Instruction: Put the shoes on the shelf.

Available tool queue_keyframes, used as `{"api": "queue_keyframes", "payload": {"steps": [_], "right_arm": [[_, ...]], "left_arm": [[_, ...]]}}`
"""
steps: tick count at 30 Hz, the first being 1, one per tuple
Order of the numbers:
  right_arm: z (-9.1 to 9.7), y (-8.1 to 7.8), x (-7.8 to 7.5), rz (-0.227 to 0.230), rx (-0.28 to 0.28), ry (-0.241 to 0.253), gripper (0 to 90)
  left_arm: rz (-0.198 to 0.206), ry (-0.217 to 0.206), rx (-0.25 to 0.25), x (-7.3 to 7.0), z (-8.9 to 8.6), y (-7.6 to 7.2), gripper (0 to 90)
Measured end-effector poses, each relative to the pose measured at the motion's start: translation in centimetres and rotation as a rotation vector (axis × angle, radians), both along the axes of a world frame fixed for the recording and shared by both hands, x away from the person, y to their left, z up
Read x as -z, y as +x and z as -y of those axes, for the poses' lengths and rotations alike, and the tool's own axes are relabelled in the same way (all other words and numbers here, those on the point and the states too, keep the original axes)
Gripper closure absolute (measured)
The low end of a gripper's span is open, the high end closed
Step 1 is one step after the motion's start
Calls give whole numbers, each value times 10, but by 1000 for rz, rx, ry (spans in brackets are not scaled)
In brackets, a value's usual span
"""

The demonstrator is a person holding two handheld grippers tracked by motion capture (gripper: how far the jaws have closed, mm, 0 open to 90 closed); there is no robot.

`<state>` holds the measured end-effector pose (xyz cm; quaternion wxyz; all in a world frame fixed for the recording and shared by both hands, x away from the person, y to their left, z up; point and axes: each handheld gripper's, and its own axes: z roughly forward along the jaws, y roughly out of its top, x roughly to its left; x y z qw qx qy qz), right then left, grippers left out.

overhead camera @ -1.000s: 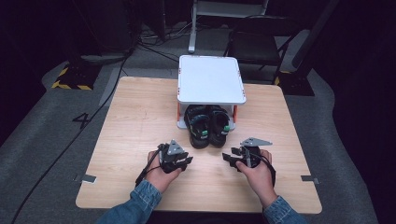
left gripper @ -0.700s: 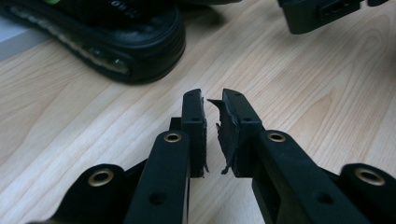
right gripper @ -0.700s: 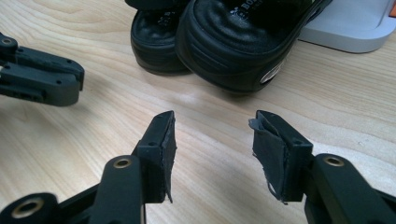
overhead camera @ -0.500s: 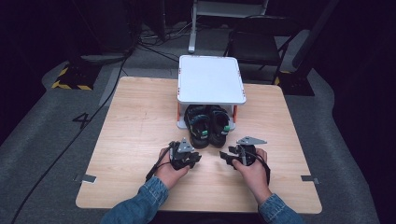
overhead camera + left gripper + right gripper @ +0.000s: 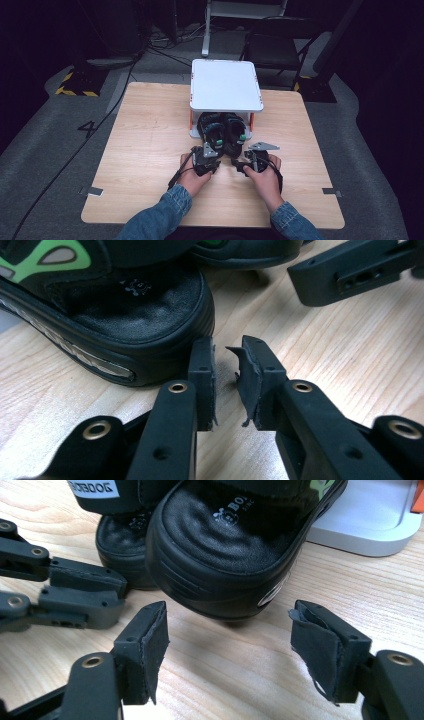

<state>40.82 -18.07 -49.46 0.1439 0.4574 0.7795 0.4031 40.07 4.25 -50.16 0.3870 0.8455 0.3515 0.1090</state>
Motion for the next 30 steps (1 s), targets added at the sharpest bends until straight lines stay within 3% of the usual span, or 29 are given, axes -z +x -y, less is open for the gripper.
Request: {"api": "queue_keyframes", "payload": {"steps": [5, 11, 14, 16, 25, 27, 30], "right_arm": [[-1, 4, 1, 10, 4, -17, 329], [0, 11, -1, 49, 3, -68, 409], [2, 20, 3, 34, 10, -89, 427], [1, 24, 6, 28, 2, -77, 437], [-17, 38, 8, 51, -41, -89, 431], [-20, 43, 8, 50, -44, -88, 430], [-21, 42, 8, 45, -52, -87, 416]], "left_arm": [[44, 35, -16, -1, -5, 3, 798], [94, -38, 2, -9, -14, 10, 802], [108, -30, -5, -13, -15, 14, 784], [122, -24, -19, -10, -16, 19, 763], [92, -91, -56, -6, -23, 32, 730], [80, -89, -60, -7, -24, 36, 724], [81, -101, -74, -9, -26, 37, 629]]}}
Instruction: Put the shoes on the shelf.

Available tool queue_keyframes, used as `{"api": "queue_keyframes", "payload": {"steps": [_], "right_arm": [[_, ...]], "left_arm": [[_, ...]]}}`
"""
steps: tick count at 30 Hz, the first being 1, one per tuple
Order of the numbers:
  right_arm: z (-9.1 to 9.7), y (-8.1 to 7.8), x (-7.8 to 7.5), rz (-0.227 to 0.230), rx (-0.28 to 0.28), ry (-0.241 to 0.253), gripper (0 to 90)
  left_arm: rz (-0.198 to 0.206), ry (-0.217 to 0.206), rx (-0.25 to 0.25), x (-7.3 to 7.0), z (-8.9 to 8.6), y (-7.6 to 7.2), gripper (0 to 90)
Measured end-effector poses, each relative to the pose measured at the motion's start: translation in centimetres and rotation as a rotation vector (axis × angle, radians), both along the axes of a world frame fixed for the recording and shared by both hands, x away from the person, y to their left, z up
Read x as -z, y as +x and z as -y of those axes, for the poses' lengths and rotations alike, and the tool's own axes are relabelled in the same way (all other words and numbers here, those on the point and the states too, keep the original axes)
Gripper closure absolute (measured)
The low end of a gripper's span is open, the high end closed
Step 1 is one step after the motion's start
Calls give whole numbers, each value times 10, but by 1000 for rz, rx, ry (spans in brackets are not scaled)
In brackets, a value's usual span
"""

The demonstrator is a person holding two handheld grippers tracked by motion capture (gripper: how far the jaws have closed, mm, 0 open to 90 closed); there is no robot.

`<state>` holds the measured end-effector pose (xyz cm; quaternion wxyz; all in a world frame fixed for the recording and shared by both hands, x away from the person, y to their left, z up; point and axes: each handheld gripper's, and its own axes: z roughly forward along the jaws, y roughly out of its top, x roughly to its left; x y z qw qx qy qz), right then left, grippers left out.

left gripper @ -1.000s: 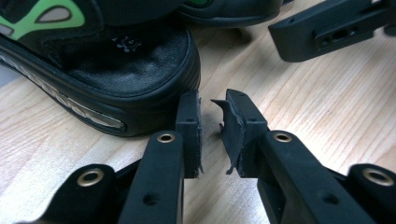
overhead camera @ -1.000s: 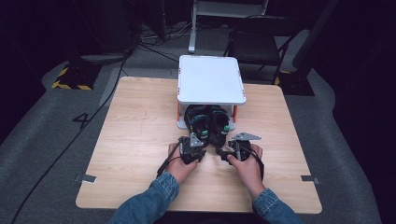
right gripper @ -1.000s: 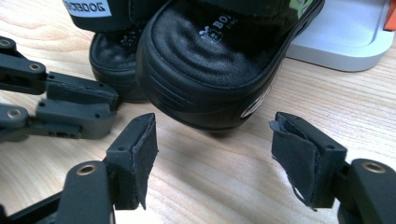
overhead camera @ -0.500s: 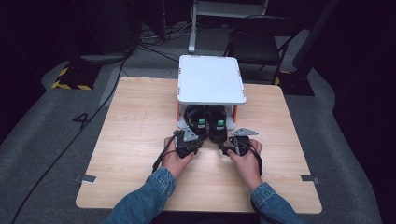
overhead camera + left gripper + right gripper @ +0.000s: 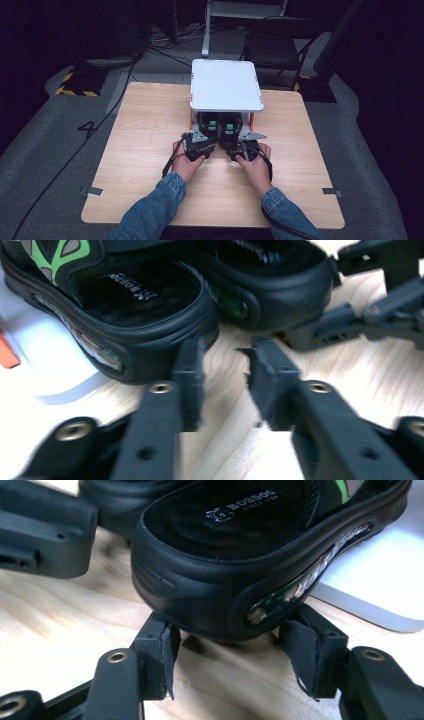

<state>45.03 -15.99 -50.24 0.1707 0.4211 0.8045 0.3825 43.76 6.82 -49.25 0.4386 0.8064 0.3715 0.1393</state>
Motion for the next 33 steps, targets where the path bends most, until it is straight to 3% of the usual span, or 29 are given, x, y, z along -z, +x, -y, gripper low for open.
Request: {"api": "queue_keyframes", "payload": {"steps": [2, 7, 13, 16, 18, 20, 22, 26, 30, 33], "right_arm": [[3, -4, -1, -4, -5, 1, 381], [11, -14, -7, 0, 32, 63, 318], [3, -9, -11, 24, 46, 85, 272], [2, 2, -11, 2, 24, 103, 225], [1, 6, -12, 12, 4, 79, 235], [0, 11, -15, 27, -9, 61, 240], [-1, 18, -16, 36, -15, 47, 257], [-2, 31, -15, 56, -3, 28, 286], [-4, 41, -14, 83, 17, 6, 322], [-4, 50, -13, 87, 36, 21, 328]], "left_arm": [[9, 2, -6, -4, -2, -4, 551], [45, -5, -71, -14, -14, -7, 506], [-16, 14, -119, 0, -14, 9, 376], [2, 4, -131, 5, -13, 16, 377], [-20, -18, -127, 7, -15, 21, 379], [-19, -8, -110, 3, -17, 28, 396], [0, -49, -124, 2, -18, 32, 457], [13, -27, -137, 2, -16, 44, 484], [25, 25, -145, 1, -9, 58, 509], [29, 50, -157, -1, -7, 68, 509]]}}
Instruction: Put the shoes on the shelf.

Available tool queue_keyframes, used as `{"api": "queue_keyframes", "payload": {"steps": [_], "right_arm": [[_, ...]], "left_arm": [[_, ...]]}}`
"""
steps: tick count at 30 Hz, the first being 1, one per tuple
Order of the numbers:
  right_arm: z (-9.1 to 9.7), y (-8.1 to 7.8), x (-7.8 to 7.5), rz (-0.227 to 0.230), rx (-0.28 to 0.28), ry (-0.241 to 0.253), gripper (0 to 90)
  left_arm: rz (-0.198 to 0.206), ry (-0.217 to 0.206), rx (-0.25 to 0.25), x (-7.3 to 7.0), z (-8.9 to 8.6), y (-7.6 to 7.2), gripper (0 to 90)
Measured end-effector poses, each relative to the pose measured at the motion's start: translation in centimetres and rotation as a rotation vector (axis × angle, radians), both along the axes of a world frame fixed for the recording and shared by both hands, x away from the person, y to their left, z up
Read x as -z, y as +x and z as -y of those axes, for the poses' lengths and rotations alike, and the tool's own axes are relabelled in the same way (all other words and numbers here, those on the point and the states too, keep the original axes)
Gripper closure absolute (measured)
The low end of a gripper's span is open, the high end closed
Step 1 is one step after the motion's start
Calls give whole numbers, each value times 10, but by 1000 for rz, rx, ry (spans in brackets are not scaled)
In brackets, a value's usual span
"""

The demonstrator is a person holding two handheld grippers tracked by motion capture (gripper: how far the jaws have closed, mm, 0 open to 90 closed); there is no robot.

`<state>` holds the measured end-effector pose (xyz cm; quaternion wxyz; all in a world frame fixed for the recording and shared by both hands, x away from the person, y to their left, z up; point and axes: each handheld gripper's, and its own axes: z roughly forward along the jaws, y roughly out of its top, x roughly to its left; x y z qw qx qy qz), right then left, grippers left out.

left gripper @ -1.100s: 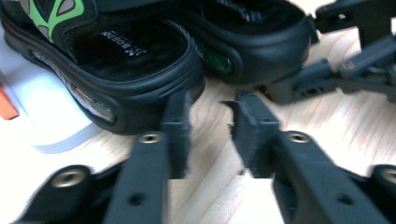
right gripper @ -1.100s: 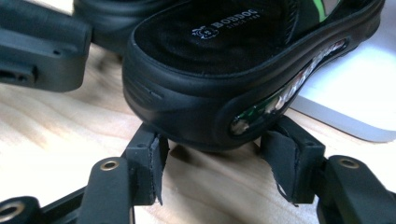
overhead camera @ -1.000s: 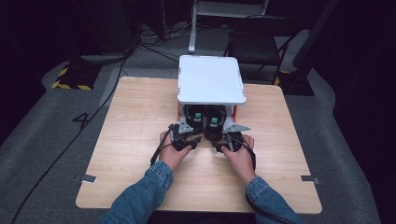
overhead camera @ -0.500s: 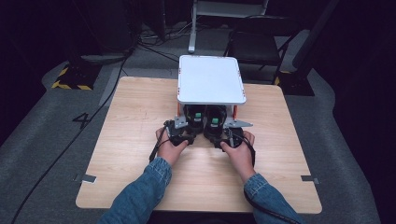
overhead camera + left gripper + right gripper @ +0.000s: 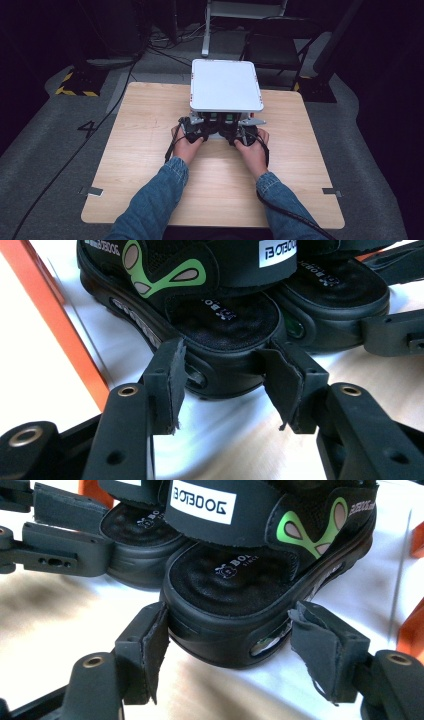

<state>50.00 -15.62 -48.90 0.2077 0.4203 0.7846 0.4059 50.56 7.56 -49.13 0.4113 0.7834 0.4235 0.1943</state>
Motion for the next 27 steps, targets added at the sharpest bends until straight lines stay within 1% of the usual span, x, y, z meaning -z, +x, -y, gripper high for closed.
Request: {"api": "queue_keyframes", "payload": {"steps": [1, 2, 3, 4, 5, 6, 7, 8, 9, 10, 11, 12, 13, 15, 16, 17, 18, 19, 20, 21, 23, 24, 25, 27], "right_arm": [[-1, 3, 0, 5, 9, -1, 328], [-2, 6, 0, 6, 16, 0, 328], [-2, 7, -1, 8, 21, -4, 333], [-3, 9, -1, 12, 25, -13, 351], [-4, 10, -2, 29, 30, -22, 391], [-4, 12, -2, 60, 36, -40, 422], [-2, 14, -2, 75, 36, -55, 442], [-1, 15, -2, 67, 40, -46, 444], [0, 15, -3, 60, 48, -24, 463], [1, 14, -3, 62, 48, -23, 496], [1, 14, -3, 62, 48, -23, 496], [2, 12, -4, 66, 34, -13, 478], [3, 5, -7, 50, 25, 9, 438], [6, -4, -12, 53, 10, 21, 417], [8, -7, -15, 54, 5, 24, 406], [10, -12, -18, 56, 1, 26, 400], [13, -17, -22, 55, -6, 31, 395], [17, -23, -28, 58, -17, 37, 383], [19, -27, -31, 64, -23, 42, 376], [23, -33, -38, 69, -34, 47, 374], [28, -42, -47, 77, -48, 51, 366], [32, -47, -53, 84, -56, 52, 358], [36, -52, -57, 81, -63, 56, 354], [43, -58, -62, 69, -72, 63, 340]], "left_arm": [[4, -4, -14, 0, 0, 2, 511], [4, -7, -16, 0, 0, 3, 518], [1, -20, -20, 1, 0, 3, 520], [-3, -25, -24, 1, 0, 3, 522], [-1, -38, -25, 2, -1, 2, 526], [-3, -40, -27, 2, -1, 2, 539], [-5, -40, -31, 2, -2, 1, 536], [-17, -41, -24, 2, -3, -1, 516], [-20, -49, -26, 2, -4, -3, 502], [-20, -49, -26, 2, -4, -3, 487], [-22, -76, -21, 1, -5, -6, 487], [-23, -88, -21, 0, -6, -10, 470], [-32, -100, -13, -3, -9, -18, 450], [-19, -100, -9, -7, -13, -27, 436], [-15, -116, -6, -10, -16, -33, 425], [-9, -123, -4, -15, -19, -39, 419], [4, -116, 6, -21, -23, -47, 412], [21, -107, 7, -25, -25, -52, 405], [50, -95, 17, -32, -28, -61, 401], [63, -90, 20, -36, -29, -66, 395], [106, -83, 35, -48, -35, -81, 381], [115, -82, 42, -53, -38, -86, 376], [123, -76, 47, -56, -40, -90, 371], [111, -83, 70, -62, -46, -101, 352]]}}
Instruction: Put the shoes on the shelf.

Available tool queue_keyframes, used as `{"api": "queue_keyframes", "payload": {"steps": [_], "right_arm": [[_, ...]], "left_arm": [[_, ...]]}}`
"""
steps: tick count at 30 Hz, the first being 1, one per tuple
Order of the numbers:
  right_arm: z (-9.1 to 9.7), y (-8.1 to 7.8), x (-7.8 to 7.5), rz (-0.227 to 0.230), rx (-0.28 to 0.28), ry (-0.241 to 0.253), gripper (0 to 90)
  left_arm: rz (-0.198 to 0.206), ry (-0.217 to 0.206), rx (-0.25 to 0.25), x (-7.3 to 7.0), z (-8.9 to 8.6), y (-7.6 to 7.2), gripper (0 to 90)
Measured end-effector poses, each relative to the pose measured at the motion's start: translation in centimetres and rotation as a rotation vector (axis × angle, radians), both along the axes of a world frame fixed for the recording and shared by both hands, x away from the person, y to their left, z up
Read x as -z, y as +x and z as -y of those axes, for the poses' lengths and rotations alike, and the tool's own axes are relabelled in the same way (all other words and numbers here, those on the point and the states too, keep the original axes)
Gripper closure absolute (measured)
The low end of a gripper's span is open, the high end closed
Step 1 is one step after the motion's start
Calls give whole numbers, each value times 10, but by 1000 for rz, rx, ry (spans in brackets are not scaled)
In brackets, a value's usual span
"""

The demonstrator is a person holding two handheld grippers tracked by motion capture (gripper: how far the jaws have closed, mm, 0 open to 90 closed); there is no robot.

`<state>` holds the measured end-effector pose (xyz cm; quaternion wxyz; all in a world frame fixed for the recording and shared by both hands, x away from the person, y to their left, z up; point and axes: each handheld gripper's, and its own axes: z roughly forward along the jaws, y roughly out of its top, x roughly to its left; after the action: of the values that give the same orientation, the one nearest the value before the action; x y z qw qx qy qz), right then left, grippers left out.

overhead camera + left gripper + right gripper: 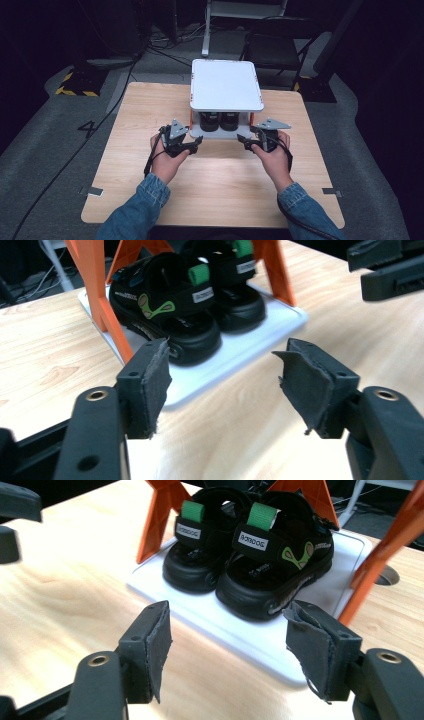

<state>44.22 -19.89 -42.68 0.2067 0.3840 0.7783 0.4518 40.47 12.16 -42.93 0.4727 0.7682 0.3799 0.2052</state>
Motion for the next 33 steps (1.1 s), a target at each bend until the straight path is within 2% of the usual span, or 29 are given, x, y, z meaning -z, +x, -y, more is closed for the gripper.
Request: {"api": "queue_keyframes", "payload": {"steps": [1, 4, 9, 12, 15, 18, 20, 22, 24, 26, 27, 29, 30, 31, 33], "right_arm": [[5, -3, -2, -7, -4, 18, 322], [20, -12, -8, -19, -24, 76, 288], [47, -26, -15, 17, -42, 91, 242], [66, -34, -17, 10, -64, 98, 211], [84, -39, -15, -10, -68, 99, 191], [100, -43, -14, -49, -90, 83, 165], [108, -47, -14, -64, -103, 52, 162], [114, -50, -12, -109, -119, 15, 161], [121, -52, -7, -134, -93, 11, 160], [126, -53, 1, -152, -66, 9, 160], [129, -54, 5, -160, -57, 0, 160], [133, -53, 14, -169, -34, -15, 164], [135, -52, 19, -195, -27, -25, 175], [136, -51, 25, -219, -27, -37, 180], [137, -47, 37, -234, -22, -57, 177]], "left_arm": [[-6, 9, 20, -2, -4, -4, 351], [-20, 21, 20, -6, -17, -16, 328], [-39, 25, 12, -11, -48, -36, 290], [-39, 48, -1, -9, -66, -43, 289], [-35, 29, -55, -2, -86, -47, 291], [-81, 34, -57, 1, -101, -51, 310], [-149, 44, -50, 3, -110, -51, 296], [-202, 67, -75, 9, -117, -50, 295], [-220, 86, -91, 15, -121, -47, 285], [-253, 94, -82, 19, -122, -45, 284], [-267, 115, -70, 21, -122, -44, 278], [-275, 146, -57, 25, -121, -43, 263], [-272, 157, -51, 26, -121, -42, 263], [-273, 153, -54, 29, -122, -41, 263], [-298, 162, -62, 34, -124, -39, 252]]}}
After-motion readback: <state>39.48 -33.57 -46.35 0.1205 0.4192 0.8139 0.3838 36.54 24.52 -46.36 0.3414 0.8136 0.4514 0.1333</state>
